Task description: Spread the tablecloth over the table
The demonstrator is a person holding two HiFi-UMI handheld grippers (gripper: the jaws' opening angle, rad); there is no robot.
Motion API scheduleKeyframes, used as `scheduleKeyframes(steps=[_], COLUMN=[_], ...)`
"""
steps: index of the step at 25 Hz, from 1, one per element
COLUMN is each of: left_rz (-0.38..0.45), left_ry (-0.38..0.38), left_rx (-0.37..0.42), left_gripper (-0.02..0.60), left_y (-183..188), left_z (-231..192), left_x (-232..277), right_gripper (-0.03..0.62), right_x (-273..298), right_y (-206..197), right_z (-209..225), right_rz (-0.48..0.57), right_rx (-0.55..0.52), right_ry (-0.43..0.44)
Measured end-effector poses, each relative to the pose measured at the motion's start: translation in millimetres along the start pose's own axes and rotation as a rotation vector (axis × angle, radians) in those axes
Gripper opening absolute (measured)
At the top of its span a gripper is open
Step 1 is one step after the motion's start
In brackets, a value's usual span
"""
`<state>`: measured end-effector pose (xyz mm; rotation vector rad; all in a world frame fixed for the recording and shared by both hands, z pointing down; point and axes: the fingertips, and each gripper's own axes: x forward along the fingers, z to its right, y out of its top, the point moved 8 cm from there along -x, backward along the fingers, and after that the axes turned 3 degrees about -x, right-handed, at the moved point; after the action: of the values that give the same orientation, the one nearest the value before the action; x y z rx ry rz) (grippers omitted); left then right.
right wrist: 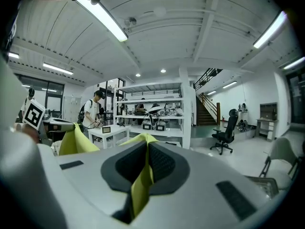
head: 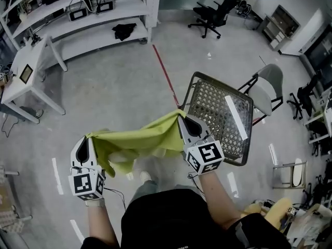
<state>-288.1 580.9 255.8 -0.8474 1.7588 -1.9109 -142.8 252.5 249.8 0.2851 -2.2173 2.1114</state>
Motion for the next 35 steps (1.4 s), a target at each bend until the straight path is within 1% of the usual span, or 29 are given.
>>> scheduleKeyframes(steps=[4,8,13,16,19,25,27,31,35], left_rz=[-0.006,-0.021,-0.029,-0.038,-0.061,-0.109,-0.130,-0.171,-0.214], left_ry=[0.006,0.036,0.091,0.124,0.165,0.273,0.299,0.326,0.334], left_rx=[-0.004,-0.021,-0.080,-0.081,-0.074,-0.075,-0.071,-0.043,-0.016], left_gripper=[0.015,0.015,0.015,0.015,0.015,0.015,0.015,0.015,0.015], left_y=[5,8,15,20,23,18,20,29,37], left_z=[-31,-47,-58,-58,-46,-10,0,24,50], left_x=[27,49,65,77,88,105,113,139,167], right_gripper=[0.015,0.015,0.015,0.015,0.015,0.015,0.016,0.015,0.017], right_x=[48,89,135,165,191,241,259,299,332], right_y=[14,24,39,47,50,44,43,45,45], right_z=[-2,6,22,39,61,97,109,138,169], right_rz=[0.001,-0.012,-0.022,-0.023,-0.029,-0.057,-0.069,-0.098,-0.123], right_rx=[-0.018,-0.021,-0.024,-0.014,-0.018,-0.098,-0.130,-0.176,-0.187], right_ry=[0.009,0.033,0.095,0.144,0.206,0.347,0.393,0.464,0.512])
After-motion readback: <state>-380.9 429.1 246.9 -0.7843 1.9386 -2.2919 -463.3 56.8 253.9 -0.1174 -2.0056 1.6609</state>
